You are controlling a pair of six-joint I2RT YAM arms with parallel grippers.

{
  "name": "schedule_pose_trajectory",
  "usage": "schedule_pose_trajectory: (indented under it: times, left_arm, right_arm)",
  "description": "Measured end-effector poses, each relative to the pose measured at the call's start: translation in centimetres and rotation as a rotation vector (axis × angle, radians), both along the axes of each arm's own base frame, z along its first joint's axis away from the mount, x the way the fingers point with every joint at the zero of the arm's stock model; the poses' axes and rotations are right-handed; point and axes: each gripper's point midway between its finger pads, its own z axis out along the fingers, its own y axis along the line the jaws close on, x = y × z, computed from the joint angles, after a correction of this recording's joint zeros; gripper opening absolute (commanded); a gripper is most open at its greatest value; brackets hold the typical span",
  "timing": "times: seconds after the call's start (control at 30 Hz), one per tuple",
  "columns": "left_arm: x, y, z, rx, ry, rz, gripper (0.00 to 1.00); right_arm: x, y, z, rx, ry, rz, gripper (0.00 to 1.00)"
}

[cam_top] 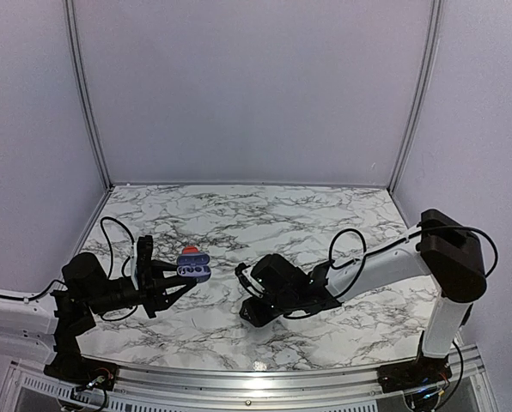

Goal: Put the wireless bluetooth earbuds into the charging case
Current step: Pick up the right earbud from the center of the board.

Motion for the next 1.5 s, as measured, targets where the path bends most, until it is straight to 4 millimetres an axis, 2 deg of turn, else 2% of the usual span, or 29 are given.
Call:
schedule_pose_trajectory:
  times: [0.17, 0.23, 0.3, 0.63, 0.87, 1.3, 1.5]
  left_arm:
    - [0.0, 0.0, 0.0, 0.000, 0.000, 0.000, 0.00]
    - [0.0, 0.0, 0.0, 0.000, 0.000, 0.000, 0.00]
    - [0.0, 0.0, 0.0, 0.000, 0.000, 0.000, 0.00]
    - [0.0, 0.0, 0.0, 0.000, 0.000, 0.000, 0.00]
    - [0.0, 0.0, 0.0, 0.000, 0.000, 0.000, 0.00]
    - [0.1, -0.1, -0.5, 0.012, 0.009, 0.000, 0.00]
    - [-0.2, -0.3, -0.8, 0.022, 0.016, -0.020, 0.00]
  right_arm:
    - [0.0, 0.0, -0.1, -0.011, -0.018, 0.003, 0.34]
    - [0.0, 0.0, -0.1, -0.019, -0.029, 0.007, 0.40]
    - [0.1, -0.1, -0.1, -0.025, -0.042, 0.012, 0.42]
    - [0.5, -0.7, -0.3, -0.077, -0.092, 0.028, 0.28]
    - [0.7, -1.1, -0.3, -0.099, -0.118, 0.039, 0.25]
    - [0.9, -3.5, -0.1, -0.188, -0.156, 0.077, 0.27]
    - [1.5, -5.3, 1.4, -0.204, -0.212, 0.097, 0.29]
